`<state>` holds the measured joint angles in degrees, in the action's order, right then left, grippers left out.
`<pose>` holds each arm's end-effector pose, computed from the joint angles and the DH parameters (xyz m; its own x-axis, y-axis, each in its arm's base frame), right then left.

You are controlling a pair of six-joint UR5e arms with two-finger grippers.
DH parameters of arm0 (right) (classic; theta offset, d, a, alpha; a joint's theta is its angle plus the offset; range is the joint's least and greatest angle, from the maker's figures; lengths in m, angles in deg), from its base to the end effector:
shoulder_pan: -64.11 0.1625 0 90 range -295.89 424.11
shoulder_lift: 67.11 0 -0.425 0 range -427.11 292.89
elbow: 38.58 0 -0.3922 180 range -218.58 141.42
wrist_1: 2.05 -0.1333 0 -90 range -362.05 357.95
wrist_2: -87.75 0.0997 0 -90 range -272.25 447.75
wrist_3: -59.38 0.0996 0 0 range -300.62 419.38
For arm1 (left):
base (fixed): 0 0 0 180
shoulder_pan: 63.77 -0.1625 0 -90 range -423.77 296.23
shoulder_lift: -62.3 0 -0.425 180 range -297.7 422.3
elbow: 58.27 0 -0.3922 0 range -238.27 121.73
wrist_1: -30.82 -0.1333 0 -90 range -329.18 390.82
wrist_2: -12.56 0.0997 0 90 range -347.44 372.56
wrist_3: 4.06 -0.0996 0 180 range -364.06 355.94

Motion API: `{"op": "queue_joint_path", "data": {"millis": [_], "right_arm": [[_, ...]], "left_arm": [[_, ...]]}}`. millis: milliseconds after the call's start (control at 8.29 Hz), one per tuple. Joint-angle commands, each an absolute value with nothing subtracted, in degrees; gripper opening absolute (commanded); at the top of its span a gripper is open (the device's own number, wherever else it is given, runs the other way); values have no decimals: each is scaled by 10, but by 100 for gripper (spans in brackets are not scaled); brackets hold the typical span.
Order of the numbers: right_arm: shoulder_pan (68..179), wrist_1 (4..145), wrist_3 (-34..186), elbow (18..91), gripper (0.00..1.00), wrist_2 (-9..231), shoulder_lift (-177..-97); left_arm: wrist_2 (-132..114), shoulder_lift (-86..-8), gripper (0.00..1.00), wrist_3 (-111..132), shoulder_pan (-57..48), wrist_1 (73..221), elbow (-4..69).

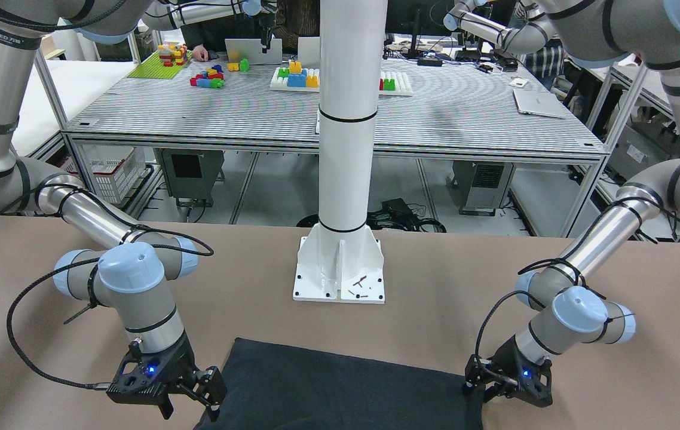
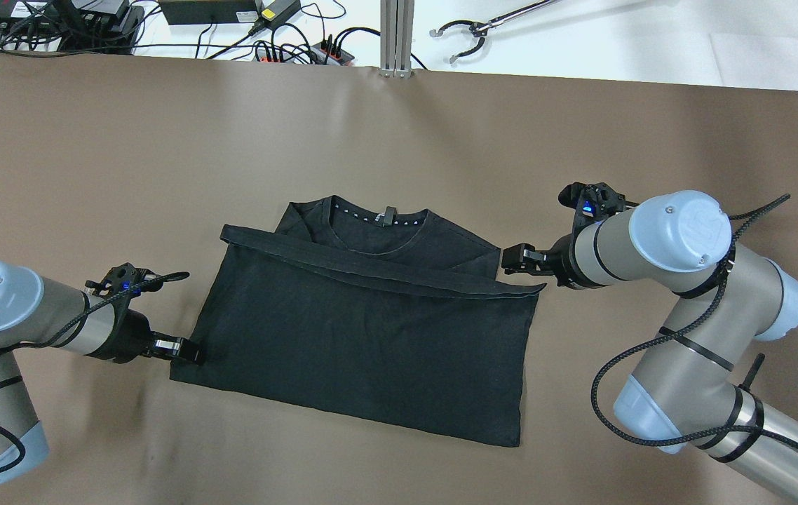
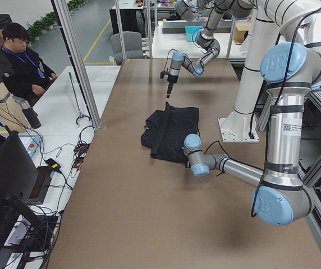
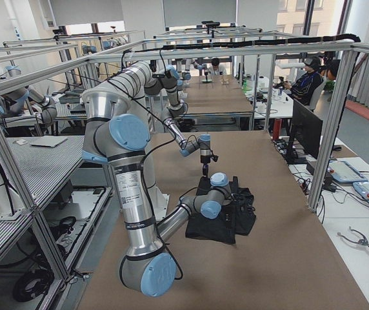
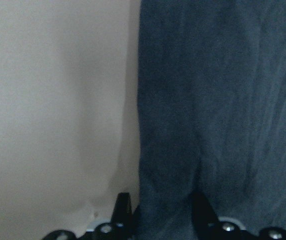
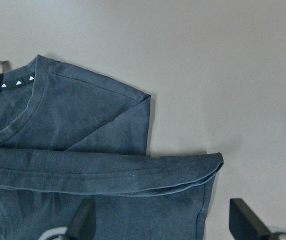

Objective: Fold clothes

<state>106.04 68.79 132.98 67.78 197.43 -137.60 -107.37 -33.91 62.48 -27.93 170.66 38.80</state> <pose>-0.3751 -0.4710 0.3053 0.5287 0.1176 0.8406 -0.2862 0.9570 0.0462 0.3967 -0.3897 0.4450 0.3946 0.1406 -0.9080 -0.0114 0.9889 0.1482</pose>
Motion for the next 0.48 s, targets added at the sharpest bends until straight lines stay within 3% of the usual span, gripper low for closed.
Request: {"op": "queue_joint_path", "data": {"millis": [0,121,241,362], "right_arm": [[1060,688,1330,678,94,1974,-1376],[1060,688,1330,678,94,1974,-1376],[1060,688,1329,678,94,1974,-1376],[1060,688,1330,678,94,1974,-1376]], "left_arm": [[-1073,-339,54,624,-290,1707,388],[-1073,-339,54,624,-292,1707,388],[-1073,-339,48,625,-292,1707,389],[-1072,-338,21,626,-292,1710,390]]}}
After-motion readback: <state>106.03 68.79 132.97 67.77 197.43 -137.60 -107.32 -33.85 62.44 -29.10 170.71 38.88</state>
